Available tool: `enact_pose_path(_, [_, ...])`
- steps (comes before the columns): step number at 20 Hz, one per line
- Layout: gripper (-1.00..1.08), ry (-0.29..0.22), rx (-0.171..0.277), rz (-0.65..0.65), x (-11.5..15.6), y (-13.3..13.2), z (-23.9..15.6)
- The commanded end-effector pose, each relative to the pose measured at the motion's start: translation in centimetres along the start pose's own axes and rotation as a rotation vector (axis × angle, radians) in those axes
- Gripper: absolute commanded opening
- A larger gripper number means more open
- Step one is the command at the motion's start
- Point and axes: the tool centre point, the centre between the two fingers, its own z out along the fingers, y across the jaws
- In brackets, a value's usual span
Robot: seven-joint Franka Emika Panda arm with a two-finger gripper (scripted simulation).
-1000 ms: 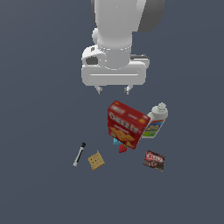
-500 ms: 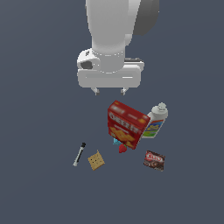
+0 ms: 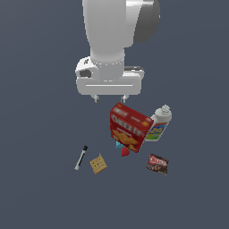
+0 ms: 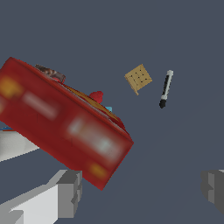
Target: Pick up a designated object from a clutter of objects.
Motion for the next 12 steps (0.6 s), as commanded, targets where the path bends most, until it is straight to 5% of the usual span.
enact_pose_path(1, [1.00,0.000,0.002,0.010,0.8,0.5,0.8])
enact_pose_path(12, [1.00,0.008,0.012,0.085,6.1,4.9,7.3])
